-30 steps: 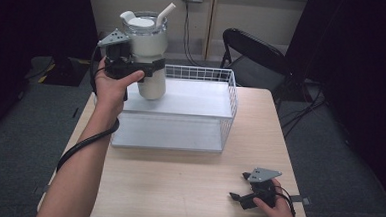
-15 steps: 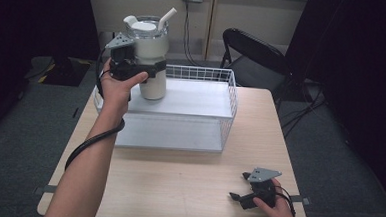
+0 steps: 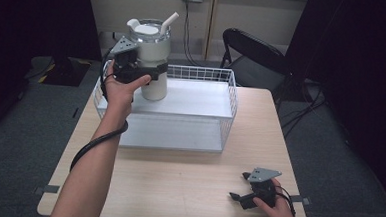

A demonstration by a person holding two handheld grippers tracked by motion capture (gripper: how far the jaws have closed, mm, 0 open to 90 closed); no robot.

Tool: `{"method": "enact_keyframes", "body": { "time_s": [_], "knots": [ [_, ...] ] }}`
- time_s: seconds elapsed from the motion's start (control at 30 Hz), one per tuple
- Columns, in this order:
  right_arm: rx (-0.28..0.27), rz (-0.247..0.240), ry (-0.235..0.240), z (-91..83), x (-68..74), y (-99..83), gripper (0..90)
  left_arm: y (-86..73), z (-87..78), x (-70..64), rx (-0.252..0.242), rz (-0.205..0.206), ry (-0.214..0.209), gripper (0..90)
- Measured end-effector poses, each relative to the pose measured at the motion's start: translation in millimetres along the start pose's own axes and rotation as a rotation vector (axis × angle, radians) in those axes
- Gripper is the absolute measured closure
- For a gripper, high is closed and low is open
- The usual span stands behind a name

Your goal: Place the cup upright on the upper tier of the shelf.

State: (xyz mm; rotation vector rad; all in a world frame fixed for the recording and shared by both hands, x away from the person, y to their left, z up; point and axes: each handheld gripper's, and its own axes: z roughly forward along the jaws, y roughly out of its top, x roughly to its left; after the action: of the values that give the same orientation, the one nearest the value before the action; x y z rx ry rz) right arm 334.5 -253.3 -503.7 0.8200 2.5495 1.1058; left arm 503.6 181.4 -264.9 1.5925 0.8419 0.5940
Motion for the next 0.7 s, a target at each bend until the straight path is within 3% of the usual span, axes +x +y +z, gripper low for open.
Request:
{"method": "enact_keyframes", "body": {
  "time_s": [0.43,0.7],
  "knots": [
    [0.000,0.000,0.000,0.0,0.0,0.0,10.2,-6.3,-5.1,-4.8,-0.016,0.051,0.000,9.8],
    [0.000,0.000,0.000,0.0,0.0,0.0,10.2,-8.4,-5.7,-5.8,-0.028,0.035,0.007,9.5]
  ]
}}
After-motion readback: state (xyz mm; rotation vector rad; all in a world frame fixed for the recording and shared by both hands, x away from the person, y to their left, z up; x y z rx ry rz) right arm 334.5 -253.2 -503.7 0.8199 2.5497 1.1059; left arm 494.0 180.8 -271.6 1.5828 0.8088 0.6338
